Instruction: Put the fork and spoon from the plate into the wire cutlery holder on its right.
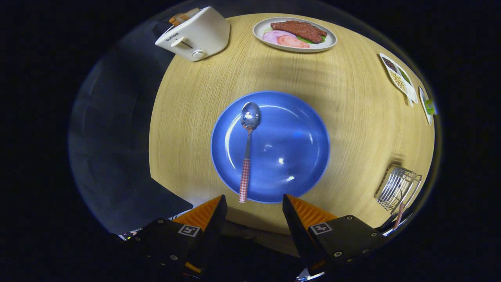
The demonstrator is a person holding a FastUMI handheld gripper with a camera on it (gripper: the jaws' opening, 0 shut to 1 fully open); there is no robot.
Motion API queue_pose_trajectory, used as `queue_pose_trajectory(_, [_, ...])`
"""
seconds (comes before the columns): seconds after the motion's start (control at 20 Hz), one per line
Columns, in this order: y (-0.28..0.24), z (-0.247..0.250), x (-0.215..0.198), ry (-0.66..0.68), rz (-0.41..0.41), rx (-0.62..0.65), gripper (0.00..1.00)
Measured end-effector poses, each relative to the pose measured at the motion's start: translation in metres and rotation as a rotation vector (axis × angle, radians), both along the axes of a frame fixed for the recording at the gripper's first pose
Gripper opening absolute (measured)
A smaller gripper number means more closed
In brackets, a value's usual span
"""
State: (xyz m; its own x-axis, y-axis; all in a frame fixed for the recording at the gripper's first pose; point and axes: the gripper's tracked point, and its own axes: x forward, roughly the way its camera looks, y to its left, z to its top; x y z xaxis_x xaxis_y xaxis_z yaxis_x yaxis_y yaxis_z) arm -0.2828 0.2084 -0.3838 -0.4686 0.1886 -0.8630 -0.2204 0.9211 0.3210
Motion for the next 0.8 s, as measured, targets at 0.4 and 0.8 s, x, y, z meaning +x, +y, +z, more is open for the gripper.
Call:
queue_pose_trajectory(0.4, [0.018,-0.038,-0.021,0.0,0.03,-0.076,0.68])
queue_pose_trajectory(0.8, [0.004,-0.052,-0.032,-0.047,0.064,-0.154,0.36])
